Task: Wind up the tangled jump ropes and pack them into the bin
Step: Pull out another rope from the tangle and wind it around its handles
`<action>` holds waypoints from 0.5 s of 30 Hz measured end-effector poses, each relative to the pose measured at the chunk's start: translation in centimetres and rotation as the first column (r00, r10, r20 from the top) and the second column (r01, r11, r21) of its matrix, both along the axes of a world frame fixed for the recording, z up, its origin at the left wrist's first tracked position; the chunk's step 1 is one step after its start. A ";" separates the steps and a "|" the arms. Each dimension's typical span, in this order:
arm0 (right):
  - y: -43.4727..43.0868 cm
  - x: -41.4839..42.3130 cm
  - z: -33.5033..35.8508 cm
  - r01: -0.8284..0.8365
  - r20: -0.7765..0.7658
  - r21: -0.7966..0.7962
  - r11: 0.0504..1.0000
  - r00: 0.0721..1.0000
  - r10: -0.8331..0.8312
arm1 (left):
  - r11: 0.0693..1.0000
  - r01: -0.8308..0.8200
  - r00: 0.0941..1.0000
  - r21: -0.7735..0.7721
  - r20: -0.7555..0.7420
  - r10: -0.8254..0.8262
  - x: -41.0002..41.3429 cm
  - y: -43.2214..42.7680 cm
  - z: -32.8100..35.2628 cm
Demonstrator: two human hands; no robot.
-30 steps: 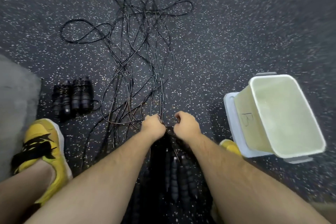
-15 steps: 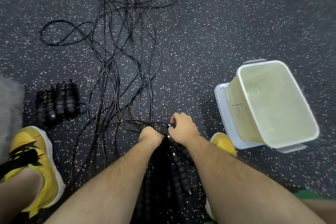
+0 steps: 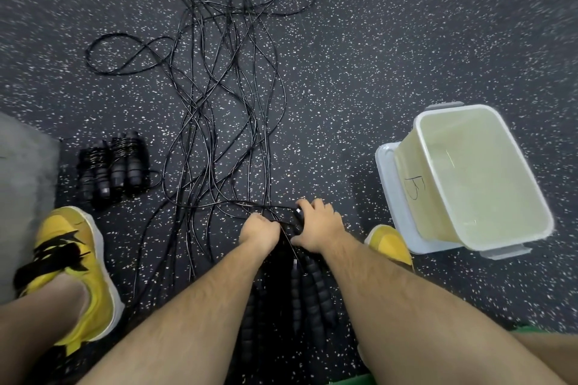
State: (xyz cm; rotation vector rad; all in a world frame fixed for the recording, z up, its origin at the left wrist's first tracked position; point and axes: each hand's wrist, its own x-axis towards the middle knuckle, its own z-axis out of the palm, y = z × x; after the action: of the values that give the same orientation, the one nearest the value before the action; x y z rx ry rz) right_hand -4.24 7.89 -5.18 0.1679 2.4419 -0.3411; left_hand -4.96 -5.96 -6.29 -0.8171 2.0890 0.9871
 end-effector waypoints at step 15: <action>-0.4 -1.4 -1.2 0.156 0.097 -0.182 0.971 0.985 -0.140 | 0.968 0.106 0.985 0.227 0.112 -0.134 -0.1 1.3 0.6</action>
State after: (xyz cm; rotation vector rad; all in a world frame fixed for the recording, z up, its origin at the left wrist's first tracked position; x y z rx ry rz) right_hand -5.67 7.50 -6.35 0.2773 2.3041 -0.6181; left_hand -5.03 -4.64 -5.68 -0.6161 1.8589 1.0507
